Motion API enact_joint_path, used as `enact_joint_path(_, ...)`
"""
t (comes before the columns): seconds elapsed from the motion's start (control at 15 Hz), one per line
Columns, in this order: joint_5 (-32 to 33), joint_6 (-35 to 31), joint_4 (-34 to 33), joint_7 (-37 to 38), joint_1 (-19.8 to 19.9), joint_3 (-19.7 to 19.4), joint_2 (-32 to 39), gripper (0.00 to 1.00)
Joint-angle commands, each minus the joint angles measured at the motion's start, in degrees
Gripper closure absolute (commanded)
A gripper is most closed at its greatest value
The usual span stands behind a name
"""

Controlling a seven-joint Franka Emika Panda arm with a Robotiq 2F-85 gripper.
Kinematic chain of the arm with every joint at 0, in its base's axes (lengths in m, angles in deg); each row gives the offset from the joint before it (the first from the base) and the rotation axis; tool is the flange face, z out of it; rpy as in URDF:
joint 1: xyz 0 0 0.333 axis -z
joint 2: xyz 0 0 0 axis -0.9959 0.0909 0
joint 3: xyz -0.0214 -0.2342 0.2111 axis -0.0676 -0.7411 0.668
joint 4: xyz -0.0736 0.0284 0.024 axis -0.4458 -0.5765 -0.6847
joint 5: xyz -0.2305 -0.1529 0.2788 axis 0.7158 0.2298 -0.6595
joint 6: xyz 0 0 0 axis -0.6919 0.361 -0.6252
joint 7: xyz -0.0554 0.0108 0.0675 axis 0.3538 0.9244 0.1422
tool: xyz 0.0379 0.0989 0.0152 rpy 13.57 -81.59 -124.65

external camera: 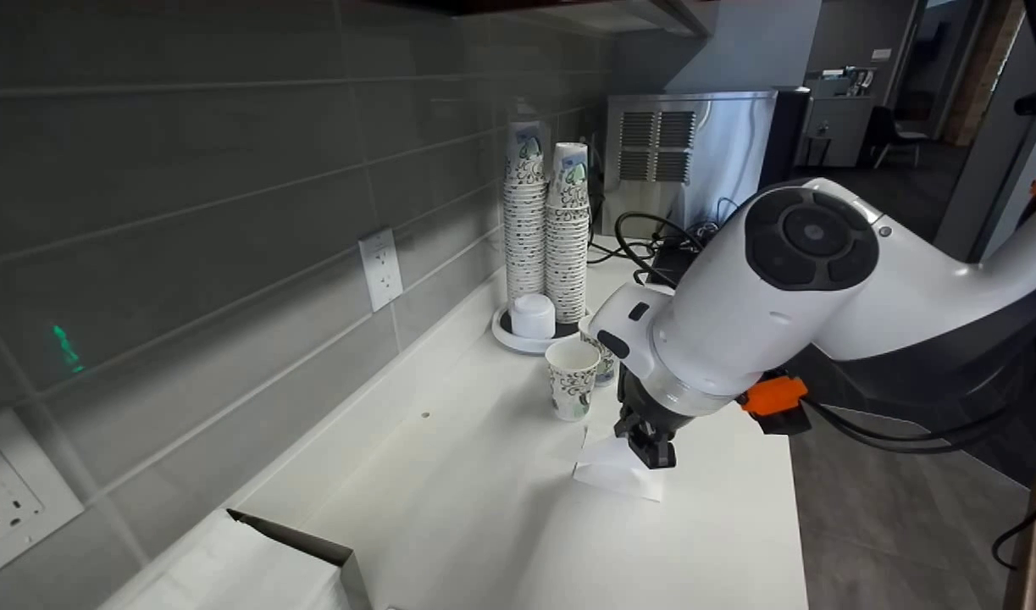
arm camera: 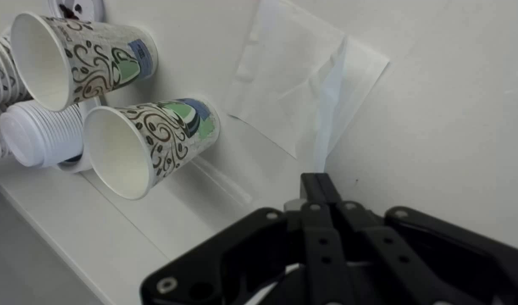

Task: Pick up two napkins and place them on the counter top

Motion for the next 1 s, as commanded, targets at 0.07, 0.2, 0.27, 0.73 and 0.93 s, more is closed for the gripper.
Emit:
enact_joint_path(0.07, 5.7, -1.4, -0.1, 0.7, -1.0, 0.9, 0.3, 1.0)
enact_joint_path(0.2, 7.7, -3.5, -0.6, 0.0, -1.0, 1.1, 1.1, 1.0)
enact_joint_path(0.27, 8.2, -5.0, -0.8, -0.8, -0.9, 1.1, 1.7, 1.0)
enact_joint_path(0.73, 6.4, -5.5, -0.2, -2.2, -0.9, 1.2, 2.2, 0.99)
enact_joint_path(0.93, 6.4, -5.5, -0.2, -2.2, -0.9, 1.2, 2.2, 1.0)
